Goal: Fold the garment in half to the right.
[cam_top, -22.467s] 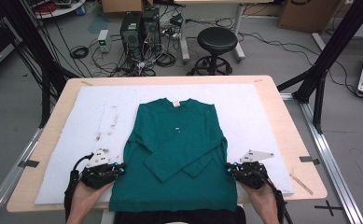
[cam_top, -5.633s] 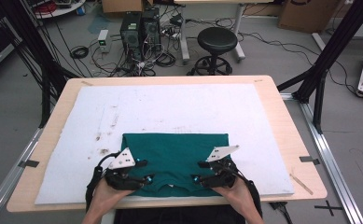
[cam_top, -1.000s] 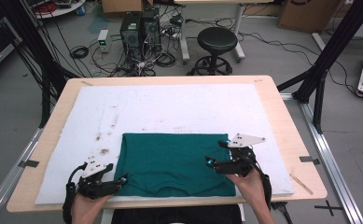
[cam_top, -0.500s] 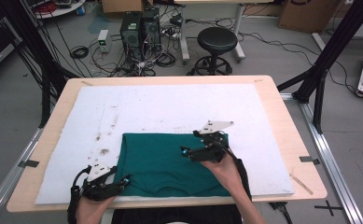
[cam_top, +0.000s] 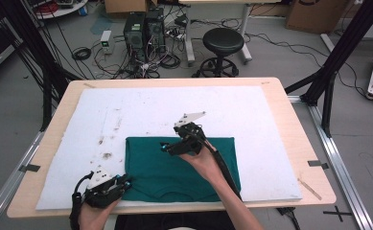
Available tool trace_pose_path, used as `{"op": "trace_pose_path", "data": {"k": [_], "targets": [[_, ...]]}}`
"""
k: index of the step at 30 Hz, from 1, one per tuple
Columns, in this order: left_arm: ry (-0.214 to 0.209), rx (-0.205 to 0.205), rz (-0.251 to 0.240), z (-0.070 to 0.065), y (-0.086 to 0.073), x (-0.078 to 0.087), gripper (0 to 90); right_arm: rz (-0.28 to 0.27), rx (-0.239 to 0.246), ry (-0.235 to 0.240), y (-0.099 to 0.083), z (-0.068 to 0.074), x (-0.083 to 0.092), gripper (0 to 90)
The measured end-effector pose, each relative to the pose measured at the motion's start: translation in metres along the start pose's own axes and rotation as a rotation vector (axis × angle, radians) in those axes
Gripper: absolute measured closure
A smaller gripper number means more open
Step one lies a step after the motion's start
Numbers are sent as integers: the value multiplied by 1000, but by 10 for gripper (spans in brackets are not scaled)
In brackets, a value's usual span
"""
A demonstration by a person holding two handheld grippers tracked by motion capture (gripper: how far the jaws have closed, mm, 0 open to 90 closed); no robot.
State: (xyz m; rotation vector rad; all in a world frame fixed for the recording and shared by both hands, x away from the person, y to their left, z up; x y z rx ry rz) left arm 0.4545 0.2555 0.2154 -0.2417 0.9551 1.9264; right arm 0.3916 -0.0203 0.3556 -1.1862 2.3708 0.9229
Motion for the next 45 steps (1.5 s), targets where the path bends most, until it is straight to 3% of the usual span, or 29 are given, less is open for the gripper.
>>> {"op": "trace_pose_path", "data": {"k": [14,20,27,35,45], "targets": [[-11,-22,-6,1,-1,0,826,84,60,108,29,25,-68,284],[-16,-22,-6,2,-2,0,827,85,40,151,40,28,-94,347],[-24,-22,-13,3,-2,0,826,131,63,174,51,41,-125,384],[-26,-25,-16,3,-3,0,826,170,75,173,53,46,-147,462],[-25,-24,-17,3,-3,0,826,189,104,161,50,51,-154,614]]}}
Point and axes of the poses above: each handheld gripper's, and its own axes: x roughly backward along the jaws, y roughly out of its top, z roughly to its left, the point moved 1 cm from there along -x, roughly forward along the jaws, and after that the axes turned 12 degrees about -y, right-handed, at the moved point
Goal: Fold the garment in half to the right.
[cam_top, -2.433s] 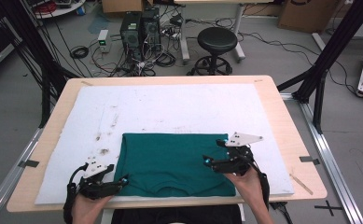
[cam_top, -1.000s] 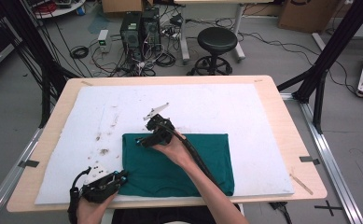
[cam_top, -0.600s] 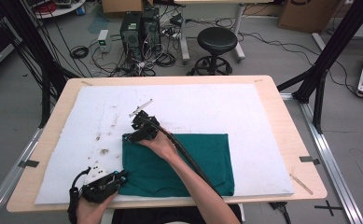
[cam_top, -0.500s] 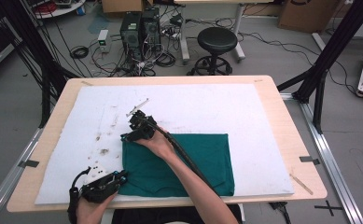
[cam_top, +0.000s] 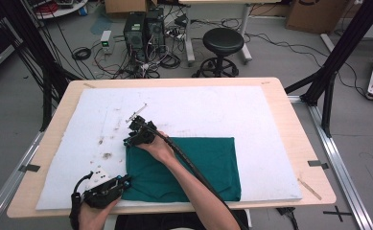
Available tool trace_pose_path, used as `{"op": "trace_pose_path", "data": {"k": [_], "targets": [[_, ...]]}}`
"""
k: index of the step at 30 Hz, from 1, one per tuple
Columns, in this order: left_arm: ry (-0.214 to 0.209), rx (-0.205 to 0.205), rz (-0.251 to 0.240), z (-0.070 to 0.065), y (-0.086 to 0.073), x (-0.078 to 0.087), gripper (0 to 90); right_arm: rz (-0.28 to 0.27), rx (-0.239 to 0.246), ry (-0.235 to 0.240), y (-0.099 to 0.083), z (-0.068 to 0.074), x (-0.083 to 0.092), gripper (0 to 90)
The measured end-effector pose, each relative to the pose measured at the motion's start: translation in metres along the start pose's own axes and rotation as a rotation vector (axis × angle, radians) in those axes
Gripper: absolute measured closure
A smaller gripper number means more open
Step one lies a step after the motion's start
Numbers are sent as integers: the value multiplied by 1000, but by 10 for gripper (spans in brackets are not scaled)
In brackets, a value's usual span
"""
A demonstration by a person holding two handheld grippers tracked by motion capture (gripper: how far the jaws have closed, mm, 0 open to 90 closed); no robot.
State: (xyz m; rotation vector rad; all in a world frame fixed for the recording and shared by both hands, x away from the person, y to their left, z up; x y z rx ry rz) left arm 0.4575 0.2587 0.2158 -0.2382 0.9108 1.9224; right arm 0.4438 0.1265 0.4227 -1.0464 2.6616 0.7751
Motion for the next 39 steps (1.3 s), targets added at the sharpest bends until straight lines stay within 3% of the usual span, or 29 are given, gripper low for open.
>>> {"op": "trace_pose_path", "data": {"k": [7,16,25,33,39], "targets": [[-5,4,-1,0,0,0,826,-1,56,-36,1,5,0,742],[3,4,-12,-1,0,0,830,-4,44,-14,1,4,0,849],[-11,10,-59,-2,11,15,840,-51,85,-49,19,11,18,864],[13,-16,-80,-3,20,38,840,-121,64,-4,35,20,25,864],[2,-25,-73,-6,21,33,839,-118,57,21,33,16,30,863]]}}
Point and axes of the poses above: each handheld gripper's, and its own axes: x roughly backward along the jaws, y roughly out of its top, z roughly to its left, the point moved 1 cm from there along -x, roughly forward along the jaws, and after that the axes turned 12 degrees about -y, right-handed, at the moved point
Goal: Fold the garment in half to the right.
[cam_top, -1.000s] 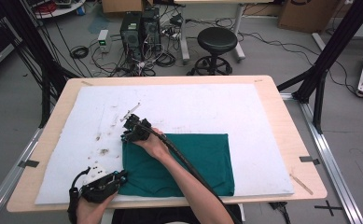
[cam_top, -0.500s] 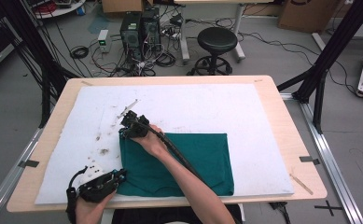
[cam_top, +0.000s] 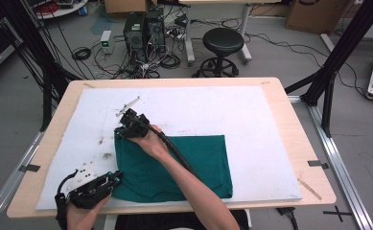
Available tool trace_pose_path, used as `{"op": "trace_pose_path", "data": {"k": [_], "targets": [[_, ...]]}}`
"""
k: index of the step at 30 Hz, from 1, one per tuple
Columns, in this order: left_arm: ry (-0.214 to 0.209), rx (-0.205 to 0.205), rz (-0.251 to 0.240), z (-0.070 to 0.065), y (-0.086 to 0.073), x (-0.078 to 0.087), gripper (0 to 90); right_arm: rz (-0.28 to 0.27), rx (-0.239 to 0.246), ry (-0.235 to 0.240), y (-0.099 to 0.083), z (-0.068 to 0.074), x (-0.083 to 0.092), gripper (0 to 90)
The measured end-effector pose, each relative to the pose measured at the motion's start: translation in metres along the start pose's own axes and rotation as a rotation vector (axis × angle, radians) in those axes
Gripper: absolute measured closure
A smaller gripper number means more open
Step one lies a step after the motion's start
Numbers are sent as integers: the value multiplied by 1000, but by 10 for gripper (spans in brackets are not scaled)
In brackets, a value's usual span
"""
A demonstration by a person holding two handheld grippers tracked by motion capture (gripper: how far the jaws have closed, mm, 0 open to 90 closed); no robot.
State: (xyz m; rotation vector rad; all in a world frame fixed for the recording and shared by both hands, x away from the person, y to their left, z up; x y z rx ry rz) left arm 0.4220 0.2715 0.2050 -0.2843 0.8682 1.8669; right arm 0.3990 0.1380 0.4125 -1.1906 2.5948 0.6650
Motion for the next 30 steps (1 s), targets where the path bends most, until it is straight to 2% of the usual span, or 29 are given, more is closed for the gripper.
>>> {"op": "trace_pose_path", "data": {"k": [9,15,24,29,30], "targets": [[-30,-25,13,-8,2,-14,839,18,19,7,-10,-7,6,865],[-71,-29,13,-15,8,-25,839,17,30,-3,-14,-9,15,865],[-122,-45,26,-24,19,-46,839,40,11,-30,-32,-30,35,865],[-150,-59,42,-32,24,-60,839,22,-3,-48,-43,-36,47,865],[-155,-64,45,-33,25,-63,839,18,7,-56,-46,-37,48,866]]}}
Point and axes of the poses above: each handheld gripper's, and its own axes: x roughly backward along the jaws, y roughly out of its top, z roughly to its left, the point moved 1 cm from there along -x, roughly forward along the jaws, and after that the axes turned 12 degrees about -y, right-handed, at the moved point
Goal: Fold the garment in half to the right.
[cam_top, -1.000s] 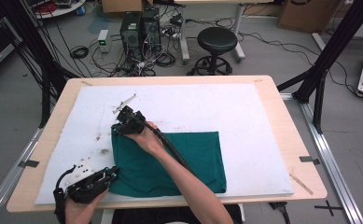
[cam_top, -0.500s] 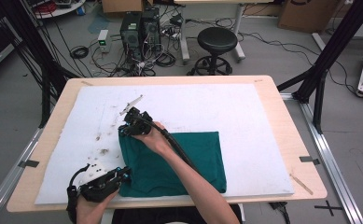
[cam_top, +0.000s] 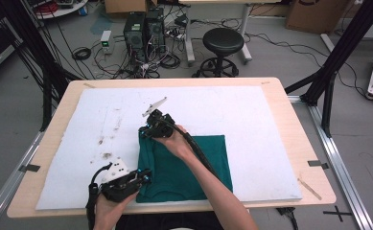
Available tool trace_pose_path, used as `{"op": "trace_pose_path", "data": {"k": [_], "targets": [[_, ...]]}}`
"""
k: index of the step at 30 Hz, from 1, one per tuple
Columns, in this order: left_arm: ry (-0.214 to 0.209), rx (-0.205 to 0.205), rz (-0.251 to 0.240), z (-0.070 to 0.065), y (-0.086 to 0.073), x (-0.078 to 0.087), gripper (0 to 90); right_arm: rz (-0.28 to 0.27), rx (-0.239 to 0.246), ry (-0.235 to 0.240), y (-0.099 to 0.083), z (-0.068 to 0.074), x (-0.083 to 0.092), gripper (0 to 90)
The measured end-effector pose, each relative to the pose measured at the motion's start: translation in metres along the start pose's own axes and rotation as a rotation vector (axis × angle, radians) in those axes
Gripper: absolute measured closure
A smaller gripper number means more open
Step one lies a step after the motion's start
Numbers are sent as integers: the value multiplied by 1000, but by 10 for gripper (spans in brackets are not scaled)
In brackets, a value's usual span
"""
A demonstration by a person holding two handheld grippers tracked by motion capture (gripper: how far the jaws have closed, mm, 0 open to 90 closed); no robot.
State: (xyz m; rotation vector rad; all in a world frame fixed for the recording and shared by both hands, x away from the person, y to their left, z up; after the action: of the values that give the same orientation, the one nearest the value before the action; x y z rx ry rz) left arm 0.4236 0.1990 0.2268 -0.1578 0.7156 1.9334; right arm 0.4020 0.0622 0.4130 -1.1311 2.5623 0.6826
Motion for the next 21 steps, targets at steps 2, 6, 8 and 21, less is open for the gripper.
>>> {"op": "trace_pose_path", "data": {"k": [2,6,8,21], "targets": [[-9,-10,9,-2,2,-6,838,1,-7,-6,-4,-2,4,866],[-33,-21,13,-6,8,-17,839,-12,-23,-16,-11,-8,13,866],[-45,-25,14,-8,10,-22,839,-15,-26,-25,-15,-12,18,866],[-105,-58,23,-22,26,-49,837,-31,-97,-52,-43,-34,44,865]]}}
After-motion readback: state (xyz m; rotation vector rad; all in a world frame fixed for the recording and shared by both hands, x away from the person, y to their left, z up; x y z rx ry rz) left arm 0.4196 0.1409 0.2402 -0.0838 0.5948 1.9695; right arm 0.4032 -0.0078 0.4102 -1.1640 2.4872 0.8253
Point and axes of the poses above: each handheld gripper's, and its own axes: x roughly backward along the jaws, y roughly out of its top, z roughly to its left, the point moved 1 cm from there along -x, roughly forward along the jaws, and after that the axes turned 12 degrees about -y, right-handed, at the moved point
